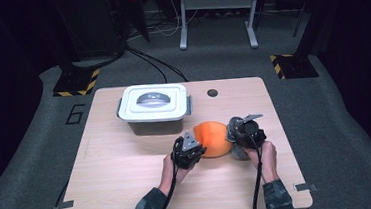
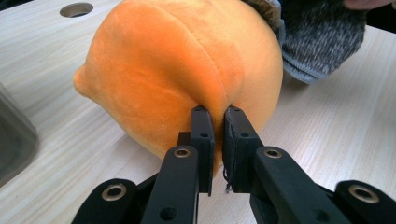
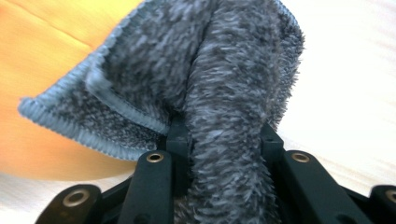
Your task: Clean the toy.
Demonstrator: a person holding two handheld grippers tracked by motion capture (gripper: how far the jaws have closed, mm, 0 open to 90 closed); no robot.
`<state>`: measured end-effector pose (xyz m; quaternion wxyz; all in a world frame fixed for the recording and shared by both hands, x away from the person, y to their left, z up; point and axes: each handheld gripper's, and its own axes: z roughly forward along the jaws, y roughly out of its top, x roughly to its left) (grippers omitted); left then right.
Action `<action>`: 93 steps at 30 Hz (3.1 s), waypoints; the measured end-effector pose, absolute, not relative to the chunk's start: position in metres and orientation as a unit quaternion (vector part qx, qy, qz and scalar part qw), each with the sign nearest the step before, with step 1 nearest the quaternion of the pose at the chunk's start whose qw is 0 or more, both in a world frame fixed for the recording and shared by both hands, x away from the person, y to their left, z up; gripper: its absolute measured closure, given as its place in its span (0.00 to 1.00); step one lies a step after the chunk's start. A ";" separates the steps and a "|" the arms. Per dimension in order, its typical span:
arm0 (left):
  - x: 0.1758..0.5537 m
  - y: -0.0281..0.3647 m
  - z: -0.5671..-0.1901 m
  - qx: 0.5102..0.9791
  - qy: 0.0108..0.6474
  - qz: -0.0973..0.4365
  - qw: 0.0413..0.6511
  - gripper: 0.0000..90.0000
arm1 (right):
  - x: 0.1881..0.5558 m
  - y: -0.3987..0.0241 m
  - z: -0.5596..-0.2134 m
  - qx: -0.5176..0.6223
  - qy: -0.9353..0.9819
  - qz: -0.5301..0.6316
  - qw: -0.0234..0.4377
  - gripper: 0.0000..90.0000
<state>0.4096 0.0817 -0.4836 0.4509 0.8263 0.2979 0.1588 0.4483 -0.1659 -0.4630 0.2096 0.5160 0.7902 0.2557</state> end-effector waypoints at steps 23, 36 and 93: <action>0.409 0.080 -0.483 0.829 0.296 0.155 0.449 0.92 | 0.432 -0.155 -0.427 0.491 0.784 0.308 0.223 0.74; 0.409 0.080 -0.483 0.827 0.299 0.162 0.448 0.92 | 0.432 -0.091 -0.420 0.406 0.829 0.308 0.228 0.74; 0.412 0.083 -0.484 0.828 0.302 0.148 0.449 0.90 | 0.434 -0.158 -0.427 0.485 0.788 0.312 0.215 0.74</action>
